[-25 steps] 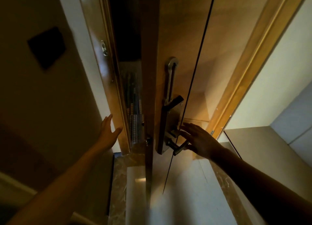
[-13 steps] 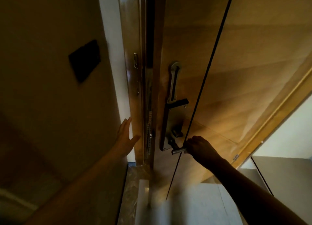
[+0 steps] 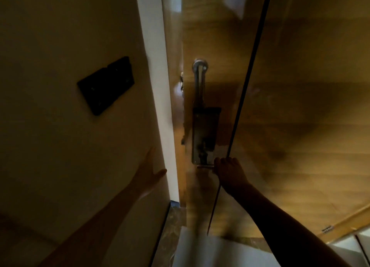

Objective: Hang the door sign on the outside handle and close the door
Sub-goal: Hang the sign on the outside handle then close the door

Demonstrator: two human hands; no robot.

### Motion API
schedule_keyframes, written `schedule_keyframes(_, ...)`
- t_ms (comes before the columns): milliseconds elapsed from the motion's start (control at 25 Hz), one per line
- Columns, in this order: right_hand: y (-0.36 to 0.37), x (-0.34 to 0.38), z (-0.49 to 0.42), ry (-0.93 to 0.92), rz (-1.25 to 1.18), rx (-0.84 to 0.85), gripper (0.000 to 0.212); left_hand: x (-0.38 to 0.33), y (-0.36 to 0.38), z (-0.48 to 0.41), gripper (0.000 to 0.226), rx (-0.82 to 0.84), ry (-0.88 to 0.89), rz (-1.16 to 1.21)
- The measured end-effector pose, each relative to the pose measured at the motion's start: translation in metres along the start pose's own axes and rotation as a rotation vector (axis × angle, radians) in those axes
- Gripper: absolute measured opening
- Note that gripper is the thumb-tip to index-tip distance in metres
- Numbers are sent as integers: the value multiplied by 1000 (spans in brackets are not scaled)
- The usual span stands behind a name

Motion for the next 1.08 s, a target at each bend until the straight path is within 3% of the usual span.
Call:
schedule_keyframes(120,5,-8,-38,19,3,64,44,13,-4,-6,91,-5,8,-267)
schedule_keyframes(280,9,-22,-75,69,-22,56,47,13,-16,-17,95,-33,17,-398)
schedule_keyframes(440,0,-33,-110,112,16,-76,43,10,-23,-46,92,-88,11,-420)
schedule_keyframes(560,3,-42,-128,143,-6,-30,37,11,-23,-66,92,-96,0,-420)
schedule_keyframes(760,29,-46,-152,105,-29,23,48,16,-9,-90,93,-82,12,-430)
schedule_keyframes(1000,44,-55,-162,165,-215,-21,40,12,1,-103,94,-49,42,-433)
schedule_keyframes(1080,43,-56,-166,156,-171,-41,46,11,-2,-102,93,-51,44,-432)
Point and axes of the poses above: each hand's wrist, its own z-axis away from the middle knuckle, its own y-axis out of the palm, x = y × z, the point moved 10 cm from there along -z, towards the middle knuckle, and after that the axes turned 9 degrees about z, right-handed, at the moved point
